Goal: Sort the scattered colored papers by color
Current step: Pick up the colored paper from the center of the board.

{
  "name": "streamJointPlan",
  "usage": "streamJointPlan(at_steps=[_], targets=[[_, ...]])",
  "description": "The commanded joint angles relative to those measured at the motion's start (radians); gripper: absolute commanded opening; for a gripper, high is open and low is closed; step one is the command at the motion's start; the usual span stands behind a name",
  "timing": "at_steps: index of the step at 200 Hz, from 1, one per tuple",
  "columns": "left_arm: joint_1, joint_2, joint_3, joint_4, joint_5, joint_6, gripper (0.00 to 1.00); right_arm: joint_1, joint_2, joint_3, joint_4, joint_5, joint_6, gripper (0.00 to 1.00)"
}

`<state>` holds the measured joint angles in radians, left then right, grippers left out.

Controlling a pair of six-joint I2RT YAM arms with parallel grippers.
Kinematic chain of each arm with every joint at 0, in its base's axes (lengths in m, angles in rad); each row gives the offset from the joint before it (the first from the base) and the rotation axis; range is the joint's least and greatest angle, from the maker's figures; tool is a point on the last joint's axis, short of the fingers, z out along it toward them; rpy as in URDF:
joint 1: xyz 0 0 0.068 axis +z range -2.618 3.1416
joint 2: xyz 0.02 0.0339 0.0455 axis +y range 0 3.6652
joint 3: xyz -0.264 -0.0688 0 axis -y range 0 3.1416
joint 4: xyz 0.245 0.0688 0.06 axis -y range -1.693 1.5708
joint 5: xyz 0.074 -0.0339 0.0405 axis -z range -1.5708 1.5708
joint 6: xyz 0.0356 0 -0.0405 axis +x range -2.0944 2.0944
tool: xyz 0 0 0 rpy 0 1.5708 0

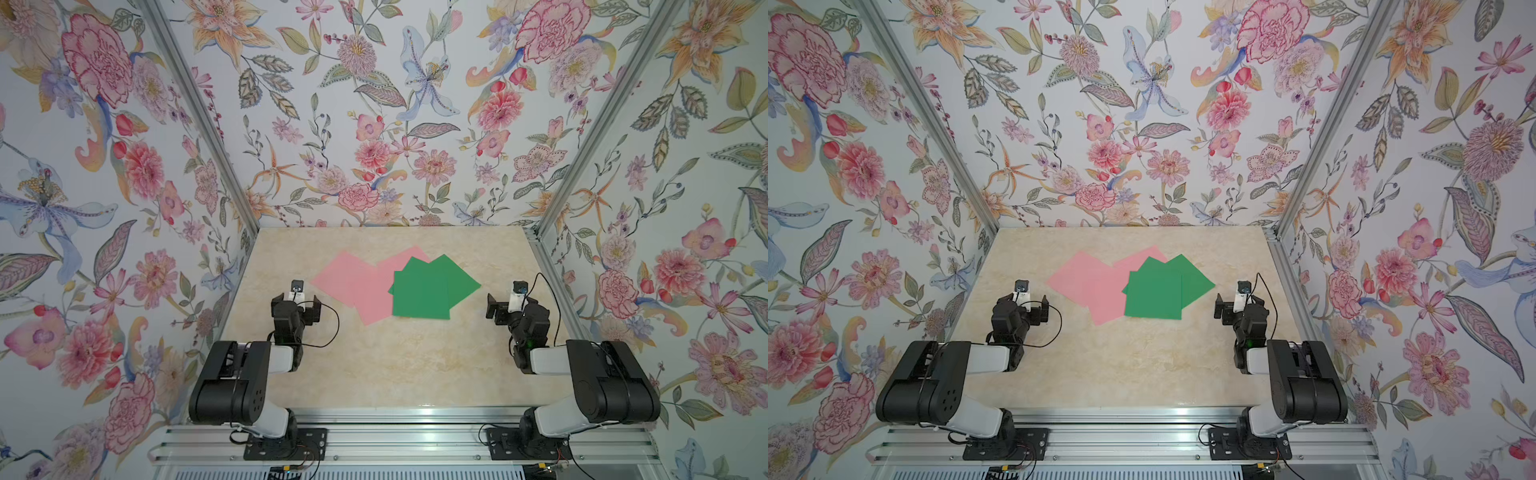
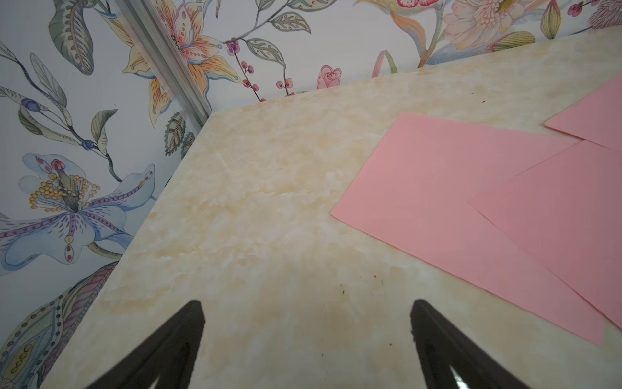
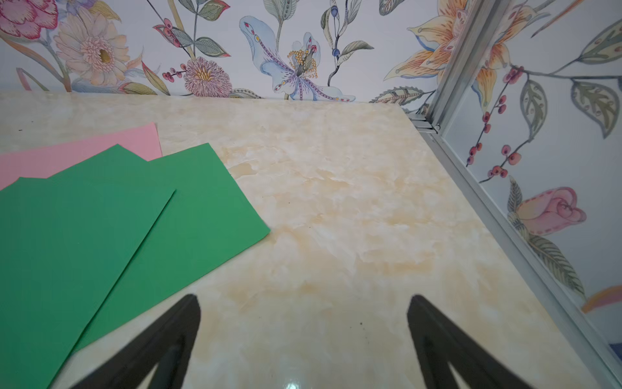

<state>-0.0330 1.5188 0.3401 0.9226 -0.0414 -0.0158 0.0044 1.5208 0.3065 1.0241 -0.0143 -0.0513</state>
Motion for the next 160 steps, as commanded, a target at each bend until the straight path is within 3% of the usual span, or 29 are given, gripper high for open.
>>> streamJointPlan(at_steps=[1, 132, 145, 160], targets=[[-0.004, 0.013, -0.01, 0.028, -0.015, -0.003, 0.98, 0.002, 0.009, 0.0, 0.025, 0.009, 0.013, 1.0], [-0.001, 0.01, -0.009, 0.027, -0.017, -0.003, 0.98, 0.007, 0.006, 0.005, 0.019, 0.03, 0.014, 1.0], [-0.022, -0.021, 0.004, 0.009, -0.112, -0.012, 0.98, 0.031, -0.064, 0.071, -0.156, 0.1, 0.009, 1.0], [-0.066, -0.148, 0.085, -0.23, -0.262, -0.016, 0.95, 0.062, -0.177, 0.228, -0.512, 0.122, 0.002, 1.0]])
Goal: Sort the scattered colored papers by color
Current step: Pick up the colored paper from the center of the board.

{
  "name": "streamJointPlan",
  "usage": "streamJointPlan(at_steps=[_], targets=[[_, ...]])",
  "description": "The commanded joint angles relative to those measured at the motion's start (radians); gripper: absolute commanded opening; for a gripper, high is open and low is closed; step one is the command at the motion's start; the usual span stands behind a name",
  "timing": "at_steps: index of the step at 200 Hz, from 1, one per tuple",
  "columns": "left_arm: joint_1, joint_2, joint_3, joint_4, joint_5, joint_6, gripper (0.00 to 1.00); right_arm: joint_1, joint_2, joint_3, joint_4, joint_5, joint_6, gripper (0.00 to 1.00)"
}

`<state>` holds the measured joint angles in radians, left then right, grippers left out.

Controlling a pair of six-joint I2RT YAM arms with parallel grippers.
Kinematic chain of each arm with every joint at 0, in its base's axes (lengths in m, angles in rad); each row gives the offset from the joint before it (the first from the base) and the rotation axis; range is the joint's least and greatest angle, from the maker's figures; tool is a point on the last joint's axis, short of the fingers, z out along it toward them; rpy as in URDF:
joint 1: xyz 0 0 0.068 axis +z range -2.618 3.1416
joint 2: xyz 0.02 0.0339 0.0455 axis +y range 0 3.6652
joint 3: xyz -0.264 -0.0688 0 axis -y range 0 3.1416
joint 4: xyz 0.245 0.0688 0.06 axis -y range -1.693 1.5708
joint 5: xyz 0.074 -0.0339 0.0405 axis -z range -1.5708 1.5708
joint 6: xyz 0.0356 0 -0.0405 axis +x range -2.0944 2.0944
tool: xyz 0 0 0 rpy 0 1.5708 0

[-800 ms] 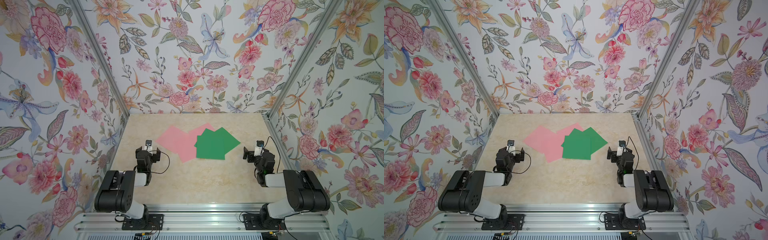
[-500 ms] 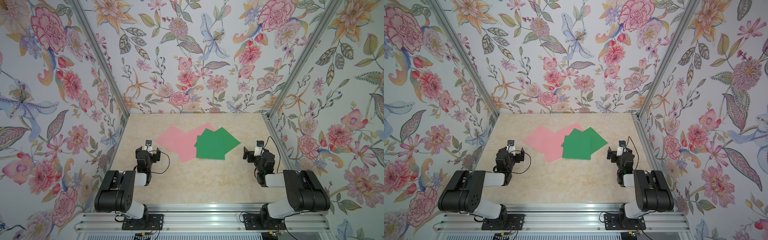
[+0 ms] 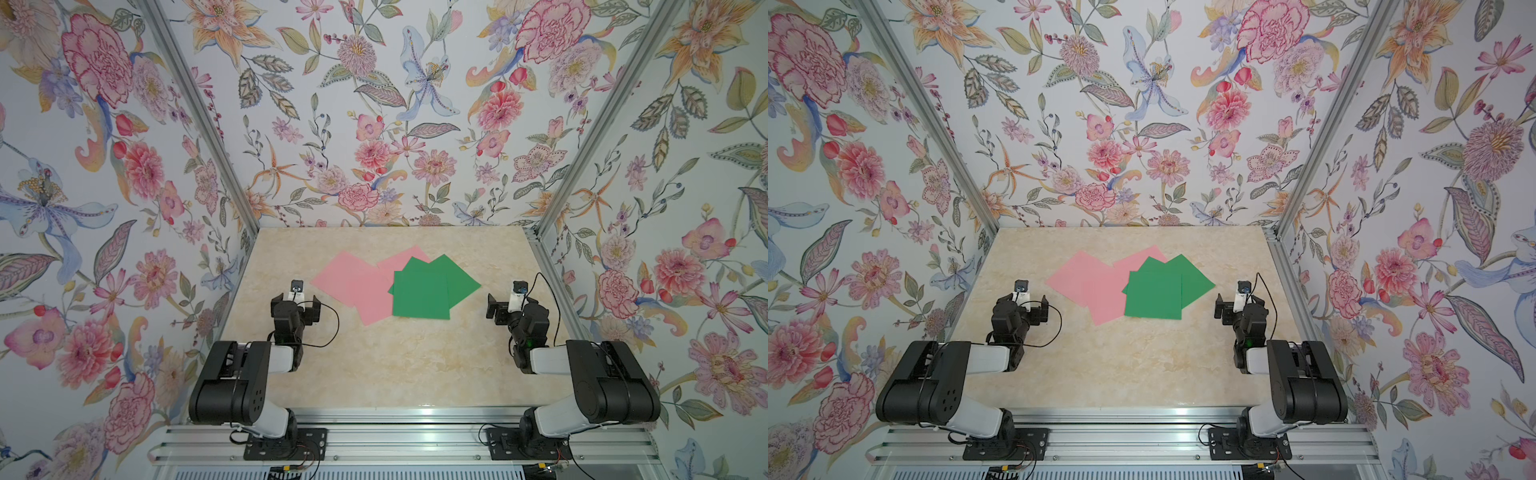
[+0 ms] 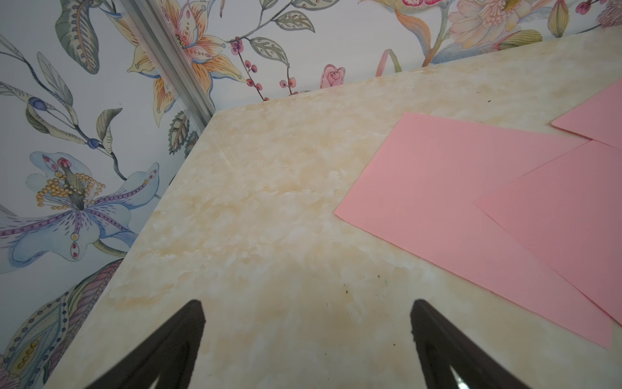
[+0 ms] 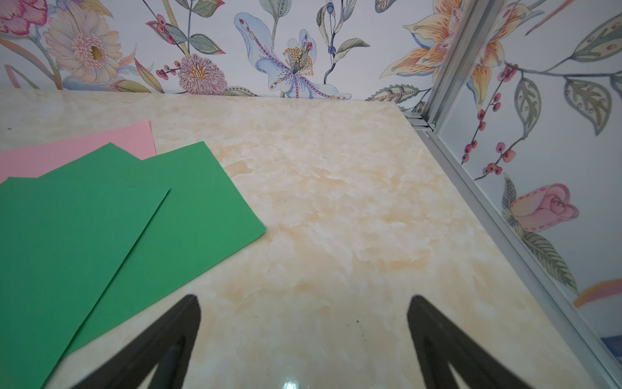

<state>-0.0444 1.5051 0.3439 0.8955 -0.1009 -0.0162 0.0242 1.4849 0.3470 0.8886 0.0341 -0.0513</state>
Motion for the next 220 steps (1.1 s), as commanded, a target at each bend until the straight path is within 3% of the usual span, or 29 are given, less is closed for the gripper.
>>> streamJointPlan(at_steps=[1, 11, 27, 41, 82, 118, 145, 187, 220], targets=[[-0.058, -0.143, 0.091, -0.221, -0.216, -0.019, 0.95, 0.044, -0.147, 0.192, -0.393, 0.075, 0.003, 1.0], [-0.071, -0.216, 0.193, -0.436, -0.285, -0.122, 0.95, 0.065, -0.185, 0.275, -0.515, 0.048, 0.017, 1.0], [-0.075, -0.262, 0.334, -0.711, -0.171, -0.301, 0.89, 0.1, -0.204, 0.378, -0.661, -0.033, 0.075, 1.0], [-0.088, -0.245, 0.362, -0.737, 0.016, -0.396, 0.84, 0.131, -0.19, 0.421, -0.695, -0.091, 0.163, 1.0], [-0.161, -0.056, 0.46, -0.736, 0.359, -0.639, 0.63, 0.171, 0.0, 0.465, -0.566, -0.296, 0.458, 1.0], [-0.282, 0.016, 0.526, -0.737, 0.363, -0.693, 0.6, 0.243, 0.181, 0.555, -0.518, -0.34, 0.52, 1.0], [-0.328, 0.055, 0.543, -0.737, 0.369, -0.726, 0.49, 0.286, 0.272, 0.584, -0.464, -0.348, 0.563, 1.0], [-0.384, 0.173, 0.59, -0.733, 0.389, -0.777, 0.46, 0.302, 0.417, 0.623, -0.35, -0.409, 0.69, 1.0], [-0.425, 0.212, 0.616, -0.73, 0.366, -0.796, 0.47, 0.322, 0.442, 0.647, -0.416, -0.364, 0.664, 1.0]])
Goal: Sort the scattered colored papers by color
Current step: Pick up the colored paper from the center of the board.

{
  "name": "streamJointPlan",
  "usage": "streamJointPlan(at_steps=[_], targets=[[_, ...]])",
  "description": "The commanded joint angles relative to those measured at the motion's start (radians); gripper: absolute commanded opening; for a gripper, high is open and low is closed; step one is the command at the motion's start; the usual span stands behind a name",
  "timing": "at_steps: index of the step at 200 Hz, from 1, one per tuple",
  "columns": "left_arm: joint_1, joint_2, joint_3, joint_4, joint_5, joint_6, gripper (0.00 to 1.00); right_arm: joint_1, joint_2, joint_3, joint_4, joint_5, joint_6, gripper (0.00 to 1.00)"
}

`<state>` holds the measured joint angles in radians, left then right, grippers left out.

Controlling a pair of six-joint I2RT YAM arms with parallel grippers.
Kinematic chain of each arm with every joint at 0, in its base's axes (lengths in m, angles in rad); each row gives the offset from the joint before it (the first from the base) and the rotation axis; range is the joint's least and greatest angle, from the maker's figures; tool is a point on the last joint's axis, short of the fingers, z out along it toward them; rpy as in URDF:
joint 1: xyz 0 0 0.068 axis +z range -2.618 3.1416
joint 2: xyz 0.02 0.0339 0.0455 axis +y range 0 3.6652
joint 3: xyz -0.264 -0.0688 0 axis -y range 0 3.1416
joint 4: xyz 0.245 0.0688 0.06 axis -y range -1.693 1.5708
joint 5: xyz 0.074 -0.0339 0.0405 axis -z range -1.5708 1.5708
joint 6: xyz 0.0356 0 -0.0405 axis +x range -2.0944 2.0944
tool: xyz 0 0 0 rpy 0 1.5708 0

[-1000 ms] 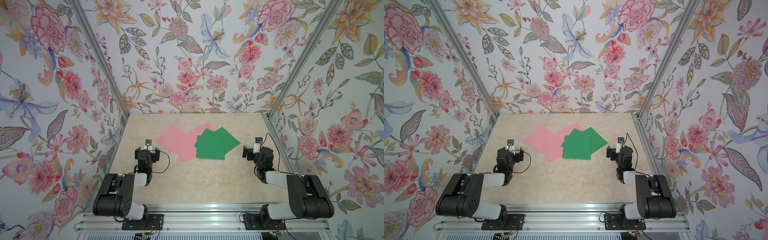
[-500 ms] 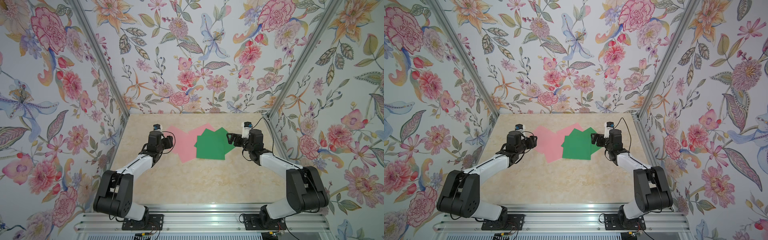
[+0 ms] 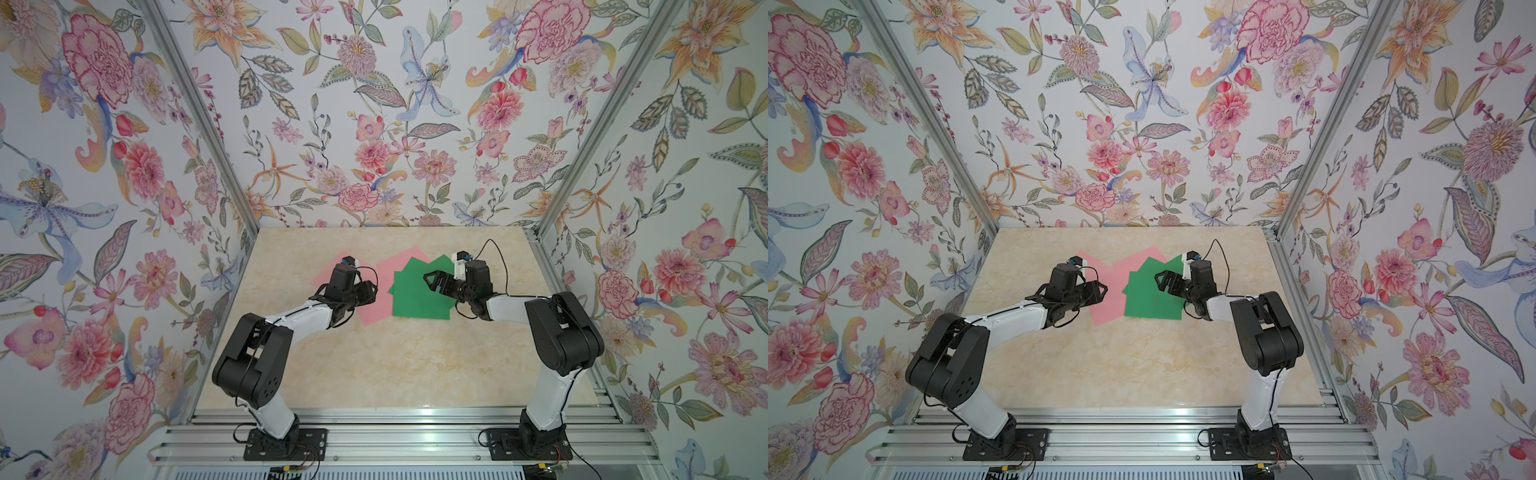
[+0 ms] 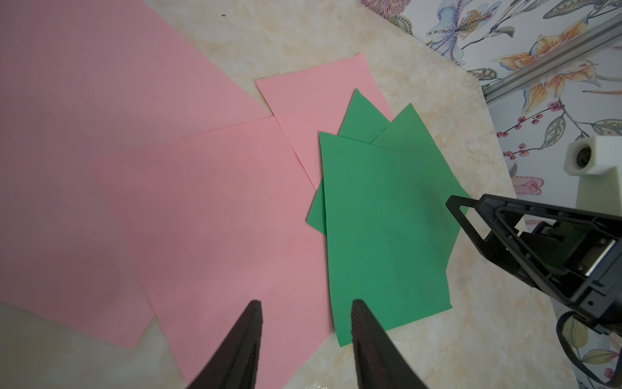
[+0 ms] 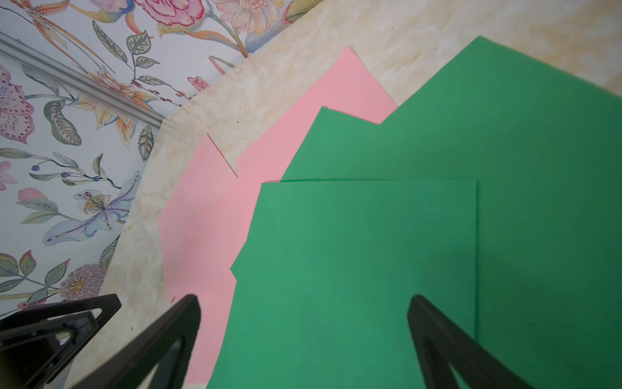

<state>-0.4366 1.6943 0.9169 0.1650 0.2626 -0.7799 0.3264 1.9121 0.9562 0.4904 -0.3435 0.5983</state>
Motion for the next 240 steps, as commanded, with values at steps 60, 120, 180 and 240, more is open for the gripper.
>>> streamJointPlan(at_steps=[60, 120, 180, 240], targets=[[-0.083, 0.124, 0.102, 0.022, 0.032, -0.125, 0.5, 0.029, 0.03, 0.065, -0.119, 0.065, -0.01, 1.0], [-0.091, 0.159, 0.105, 0.022, 0.071, -0.221, 0.51, 0.029, 0.041, 0.081, -0.193, 0.114, -0.002, 1.0], [-0.1, 0.222, 0.133, 0.022, 0.111, -0.23, 0.51, 0.029, 0.054, 0.085, -0.208, 0.115, 0.014, 1.0], [-0.1, 0.315, 0.205, 0.005, 0.151, -0.194, 0.51, 0.029, 0.048, 0.085, -0.217, 0.113, 0.009, 1.0]])
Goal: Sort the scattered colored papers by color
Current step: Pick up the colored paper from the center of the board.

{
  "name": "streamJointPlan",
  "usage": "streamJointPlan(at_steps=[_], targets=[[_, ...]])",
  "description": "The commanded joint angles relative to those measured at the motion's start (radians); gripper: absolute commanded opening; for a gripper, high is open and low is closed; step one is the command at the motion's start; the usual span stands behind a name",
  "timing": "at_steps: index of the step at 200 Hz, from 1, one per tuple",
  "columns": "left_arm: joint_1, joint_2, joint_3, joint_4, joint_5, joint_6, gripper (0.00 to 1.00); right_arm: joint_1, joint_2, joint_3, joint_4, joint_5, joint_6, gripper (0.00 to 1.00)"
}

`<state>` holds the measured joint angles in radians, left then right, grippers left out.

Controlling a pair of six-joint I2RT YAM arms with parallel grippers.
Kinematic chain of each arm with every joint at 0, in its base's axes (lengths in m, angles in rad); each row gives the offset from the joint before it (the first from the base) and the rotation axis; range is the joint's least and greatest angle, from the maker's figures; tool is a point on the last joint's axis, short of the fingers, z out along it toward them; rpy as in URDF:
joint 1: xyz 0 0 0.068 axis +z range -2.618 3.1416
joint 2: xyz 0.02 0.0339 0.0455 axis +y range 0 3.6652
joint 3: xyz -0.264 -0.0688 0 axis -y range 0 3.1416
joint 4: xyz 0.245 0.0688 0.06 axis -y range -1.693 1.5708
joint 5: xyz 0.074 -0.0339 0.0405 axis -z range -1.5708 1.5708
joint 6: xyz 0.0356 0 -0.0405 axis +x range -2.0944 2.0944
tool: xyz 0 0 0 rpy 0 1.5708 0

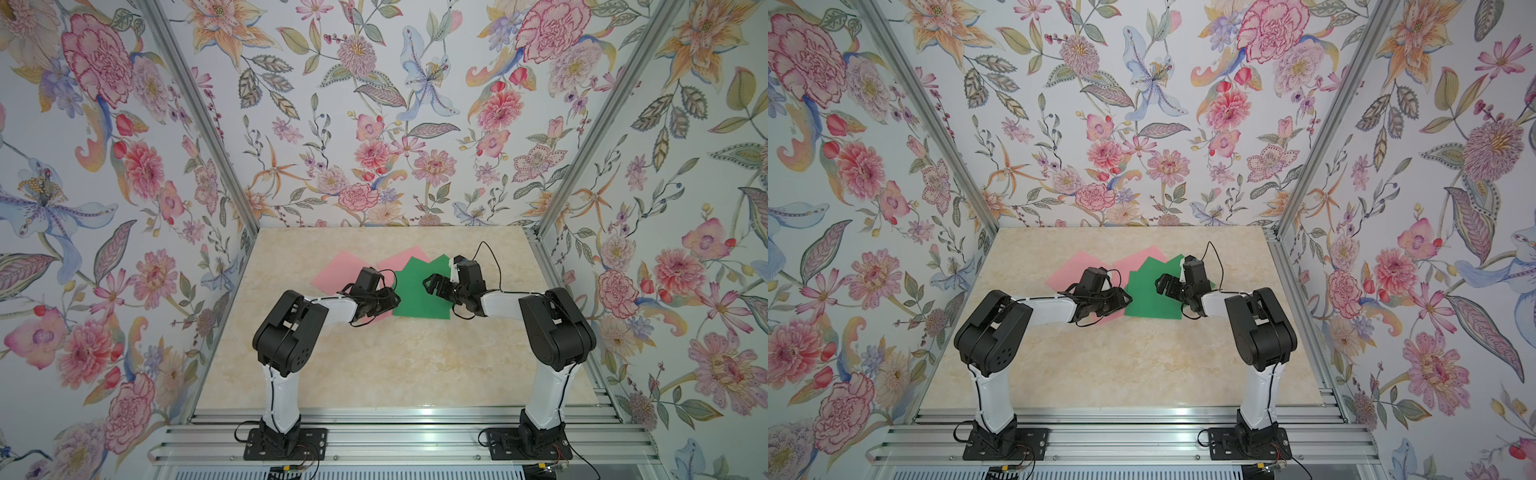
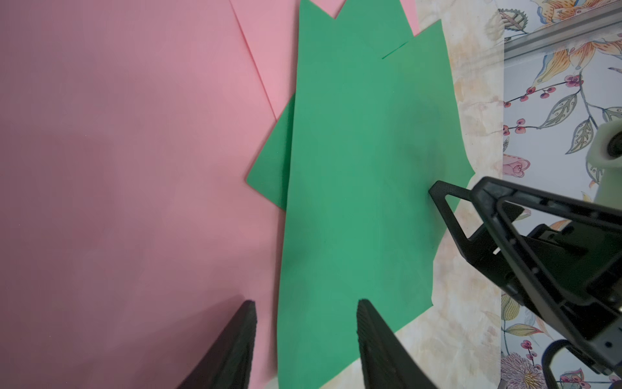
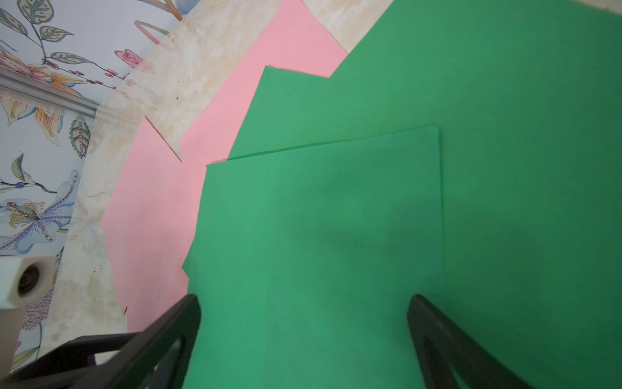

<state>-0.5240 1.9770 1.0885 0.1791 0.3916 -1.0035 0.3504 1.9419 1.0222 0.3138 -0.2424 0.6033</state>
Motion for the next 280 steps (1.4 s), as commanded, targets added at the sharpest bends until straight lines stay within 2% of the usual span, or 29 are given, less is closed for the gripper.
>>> streamJointPlan(at_steps=[1, 74, 174, 233, 255, 280], targets=[[-0.013, 0.032, 0.033, -0.01, 0.022, 0.03, 0.51, 0.005, 0.018, 0.019, -0.041, 0.012, 0.005, 1.0], [-0.01, 0.105, 0.094, -0.03, 0.082, 0.06, 0.52, 0.005, 0.028, 0.025, -0.04, -0.005, 0.007, 1.0], [0.019, 0.129, 0.171, -0.029, 0.29, 0.194, 0.51, 0.005, 0.04, 0.033, -0.038, -0.025, 0.01, 1.0], [0.031, 0.088, 0.189, 0.007, 0.243, 0.232, 0.54, 0.006, 0.049, 0.033, -0.036, -0.029, 0.008, 1.0], [0.046, 0.139, 0.204, 0.025, 0.228, 0.229, 0.54, 0.006, 0.052, 0.033, -0.036, -0.034, 0.007, 1.0], [0.06, 0.173, 0.186, 0.132, 0.201, 0.201, 0.54, 0.007, 0.052, 0.033, -0.038, -0.035, 0.002, 1.0]])
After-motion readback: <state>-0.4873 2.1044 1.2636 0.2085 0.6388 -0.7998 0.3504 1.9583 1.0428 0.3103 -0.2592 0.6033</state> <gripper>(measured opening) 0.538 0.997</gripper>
